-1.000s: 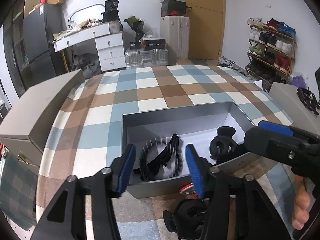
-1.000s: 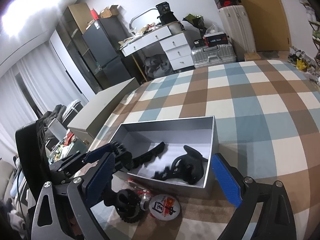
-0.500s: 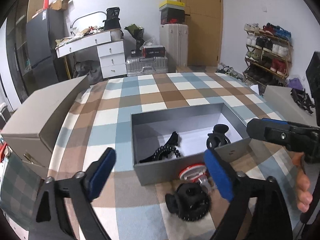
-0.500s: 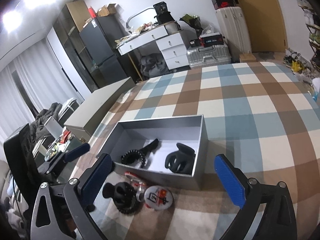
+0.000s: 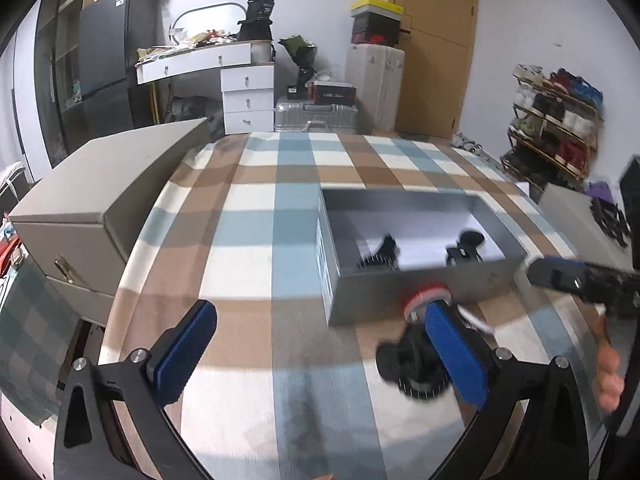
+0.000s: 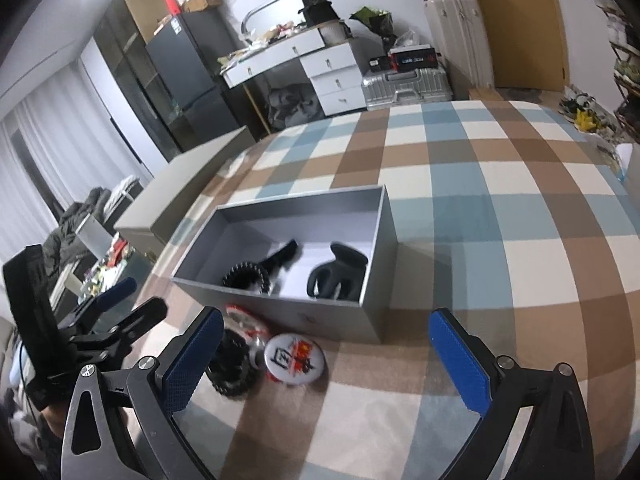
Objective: Organize jewelry
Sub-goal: 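Raise both open tools from the box toward the remaining items, then grasp the white round badge with the right tool while the left tool grasps a black claw clip, then lift the badge with the right tool while the left tool lifts the claw clip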
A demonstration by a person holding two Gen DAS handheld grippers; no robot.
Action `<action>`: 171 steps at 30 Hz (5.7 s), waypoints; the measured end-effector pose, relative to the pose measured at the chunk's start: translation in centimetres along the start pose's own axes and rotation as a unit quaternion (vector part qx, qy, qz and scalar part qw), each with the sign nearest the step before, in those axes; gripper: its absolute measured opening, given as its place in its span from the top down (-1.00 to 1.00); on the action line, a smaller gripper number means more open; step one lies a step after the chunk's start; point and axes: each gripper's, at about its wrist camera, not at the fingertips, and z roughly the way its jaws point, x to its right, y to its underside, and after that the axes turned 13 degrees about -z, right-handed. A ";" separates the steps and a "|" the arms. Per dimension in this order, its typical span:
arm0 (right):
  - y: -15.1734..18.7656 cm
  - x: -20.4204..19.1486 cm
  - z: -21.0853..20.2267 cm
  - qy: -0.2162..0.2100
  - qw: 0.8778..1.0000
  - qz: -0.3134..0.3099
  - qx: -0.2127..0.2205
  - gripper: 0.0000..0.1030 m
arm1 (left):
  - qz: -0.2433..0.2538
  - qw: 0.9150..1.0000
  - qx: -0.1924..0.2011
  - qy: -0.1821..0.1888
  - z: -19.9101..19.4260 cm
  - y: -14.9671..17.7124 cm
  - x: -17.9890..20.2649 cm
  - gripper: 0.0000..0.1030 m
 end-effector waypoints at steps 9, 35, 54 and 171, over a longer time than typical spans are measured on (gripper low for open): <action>1.5 -0.3 -0.3 0.008 1.000 -0.006 -0.009 -1.00 | 0.019 1.000 -0.002 0.009 -1.7 2.1 -0.3 -0.97; 2.4 -3.8 4.2 -0.026 0.998 -0.031 -0.053 -0.17 | -0.002 1.000 -0.009 0.010 -1.6 1.8 -2.2 -0.97; 1.9 -3.1 3.0 -0.050 0.998 -0.019 -0.025 0.71 | -0.007 1.000 -0.016 0.010 -1.2 1.9 -2.5 -0.97; 0.4 -4.1 -3.1 0.006 0.991 -0.123 0.046 0.20 | 0.055 0.996 -0.042 0.055 0.9 1.5 4.4 0.19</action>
